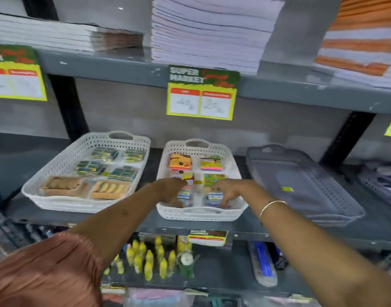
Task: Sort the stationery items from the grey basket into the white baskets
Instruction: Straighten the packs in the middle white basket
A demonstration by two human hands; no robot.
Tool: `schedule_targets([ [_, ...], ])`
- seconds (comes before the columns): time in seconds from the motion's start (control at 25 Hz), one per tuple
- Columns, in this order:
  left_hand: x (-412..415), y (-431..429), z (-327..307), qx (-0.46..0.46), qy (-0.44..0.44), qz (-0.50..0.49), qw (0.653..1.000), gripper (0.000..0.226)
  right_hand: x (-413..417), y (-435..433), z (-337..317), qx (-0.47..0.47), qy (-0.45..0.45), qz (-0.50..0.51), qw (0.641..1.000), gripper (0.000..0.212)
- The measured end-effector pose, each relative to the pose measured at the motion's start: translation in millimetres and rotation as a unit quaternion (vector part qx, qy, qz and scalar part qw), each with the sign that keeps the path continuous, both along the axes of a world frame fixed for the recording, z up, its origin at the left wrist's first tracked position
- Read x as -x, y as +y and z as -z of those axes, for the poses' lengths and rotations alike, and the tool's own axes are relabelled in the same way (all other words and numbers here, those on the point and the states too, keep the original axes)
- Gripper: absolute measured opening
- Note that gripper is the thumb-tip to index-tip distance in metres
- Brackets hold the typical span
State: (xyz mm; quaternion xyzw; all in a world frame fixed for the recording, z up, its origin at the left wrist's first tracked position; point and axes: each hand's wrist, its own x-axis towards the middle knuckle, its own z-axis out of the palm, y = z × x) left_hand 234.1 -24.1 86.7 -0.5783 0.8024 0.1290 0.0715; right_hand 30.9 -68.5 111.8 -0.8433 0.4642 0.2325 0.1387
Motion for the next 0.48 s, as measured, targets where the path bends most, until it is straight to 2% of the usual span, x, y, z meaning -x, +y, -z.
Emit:
schedule_targets([
  [0.08,4.5,-3.1,12.2,-0.009,-0.012,-0.02,1.0,0.068,10.2,0.7,15.2,0.024,-0.027,-0.015,0.999,0.076],
  [0.24,6.9,2.3,19.1,0.03,-0.022,-0.058,0.998,0.051,24.7,3.7,29.9,0.063,-0.08,-0.036,0.994,0.06],
  [0.48,7.6,5.8,17.3,0.049,-0.05,-0.07,0.995,0.046,26.7,13.5,25.1,0.073,-0.107,-0.033,0.991,0.046],
])
